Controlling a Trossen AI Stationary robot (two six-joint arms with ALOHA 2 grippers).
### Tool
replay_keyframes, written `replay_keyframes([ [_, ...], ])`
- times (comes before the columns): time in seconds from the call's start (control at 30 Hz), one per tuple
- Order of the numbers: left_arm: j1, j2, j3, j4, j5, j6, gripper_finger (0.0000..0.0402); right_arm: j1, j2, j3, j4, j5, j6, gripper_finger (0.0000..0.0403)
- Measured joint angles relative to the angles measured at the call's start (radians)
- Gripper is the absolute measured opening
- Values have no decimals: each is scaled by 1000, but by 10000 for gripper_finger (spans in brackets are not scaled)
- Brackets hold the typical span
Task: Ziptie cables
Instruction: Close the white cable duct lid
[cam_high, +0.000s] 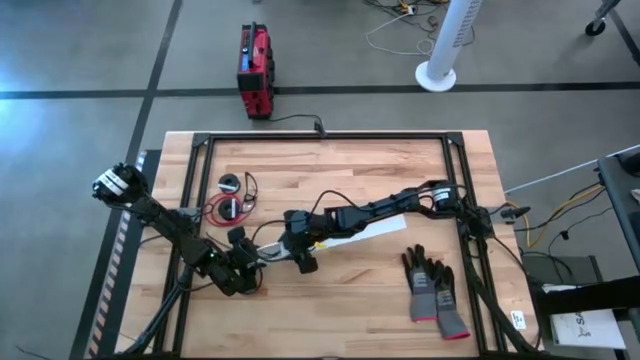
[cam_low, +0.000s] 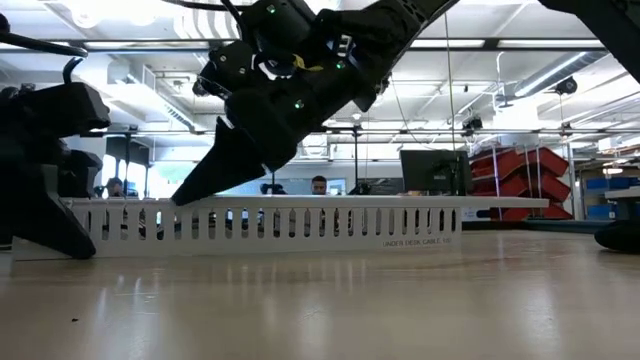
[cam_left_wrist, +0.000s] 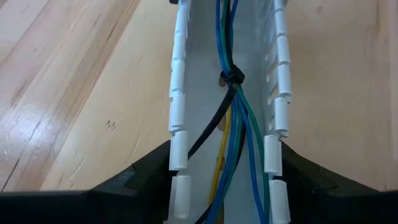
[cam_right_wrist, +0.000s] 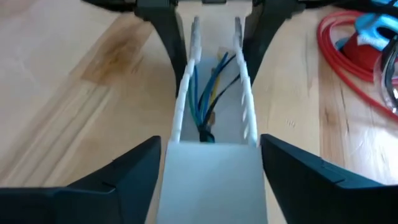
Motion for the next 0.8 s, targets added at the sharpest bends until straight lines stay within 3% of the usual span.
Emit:
replay_keyframes([
  [0.2, 0, 0, -1, 0, 1, -8, 208, 0, -9, -3, -42, 13, 13, 292],
  [0.37, 0, 0, -1, 0, 4, -18, 208, -1, -8, -9, -42, 56, 38, 301],
  [0.5, -1, 0, -1, 1, 5, -18, 208, -1, -8, -10, -39, 73, 44, 281],
  [0.67, -2, 0, -1, 2, 4, -18, 208, -1, -6, -10, -39, 75, 47, 220],
  [0.8, -2, 0, -2, 2, -3, -22, 208, 0, 5, -10, -11, 54, 51, 217],
])
